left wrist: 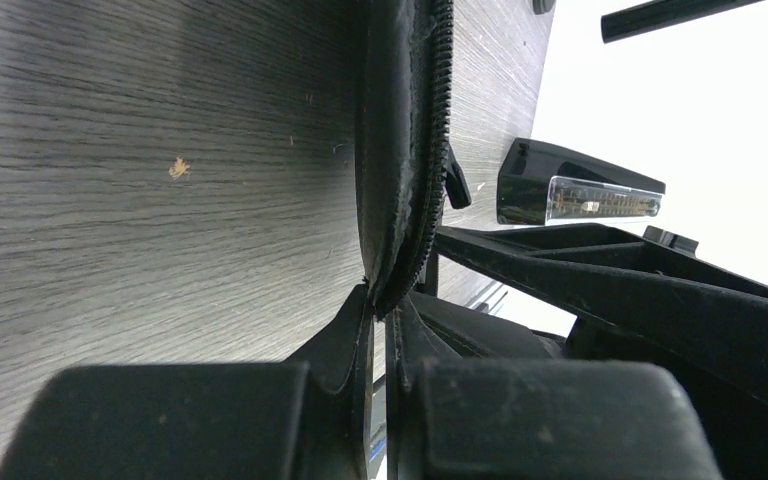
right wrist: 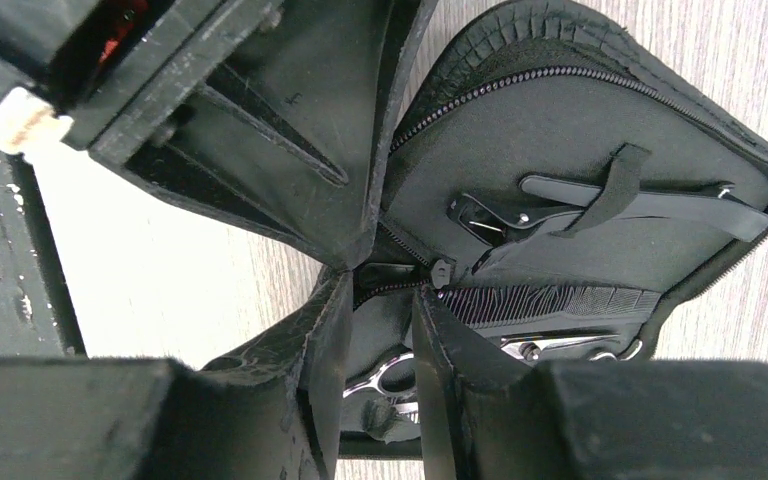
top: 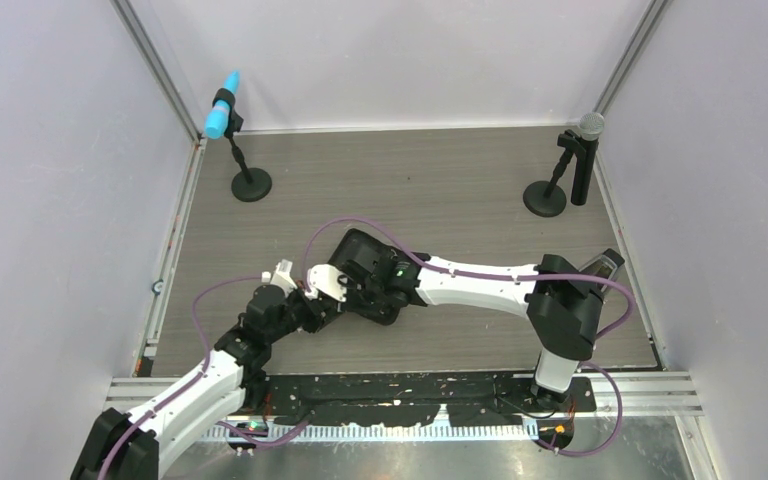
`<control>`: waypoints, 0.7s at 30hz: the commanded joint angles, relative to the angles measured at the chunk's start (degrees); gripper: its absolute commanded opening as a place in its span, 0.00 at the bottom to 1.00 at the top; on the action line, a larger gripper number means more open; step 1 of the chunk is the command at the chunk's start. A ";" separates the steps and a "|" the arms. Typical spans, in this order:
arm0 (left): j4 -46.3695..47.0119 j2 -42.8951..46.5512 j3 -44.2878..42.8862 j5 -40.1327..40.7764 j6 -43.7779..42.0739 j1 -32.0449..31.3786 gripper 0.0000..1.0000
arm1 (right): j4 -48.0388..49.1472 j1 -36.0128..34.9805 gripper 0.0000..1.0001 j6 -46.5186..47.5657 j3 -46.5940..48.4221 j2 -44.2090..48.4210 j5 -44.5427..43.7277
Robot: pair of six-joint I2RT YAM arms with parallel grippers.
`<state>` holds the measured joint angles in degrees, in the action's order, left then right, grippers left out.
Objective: Sort the hair-cutting tools
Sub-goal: Place the comb in the hairdressing tool bag.
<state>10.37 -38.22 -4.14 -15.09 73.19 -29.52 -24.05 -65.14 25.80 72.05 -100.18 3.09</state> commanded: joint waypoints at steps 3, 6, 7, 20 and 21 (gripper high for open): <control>2.90 1.13 -1.92 -1.05 -0.19 -0.63 0.00 | 1.48 -0.33 0.36 2.07 -0.16 -0.74 2.00; 3.05 1.11 -2.17 -1.22 -0.24 -0.88 0.00 | 2.22 -0.33 0.36 2.71 -0.62 -0.95 0.35; 3.15 1.16 -2.26 -1.25 -0.16 -0.97 0.00 | 2.75 -0.36 0.36 2.82 -0.84 -1.14 -0.94; 3.43 3.87 -2.70 -0.90 0.77 -2.66 0.00 | 12.55 -0.33 0.07 0.93 -4.01 -2.44 -11.35; 3.43 3.84 -2.71 -0.91 0.81 -2.77 0.00 | 13.16 -0.33 0.06 0.57 -4.19 -1.89 -11.70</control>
<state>7.18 -36.16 -4.14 -12.75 73.08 -31.18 -16.05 -65.58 27.66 69.17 -102.19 -3.42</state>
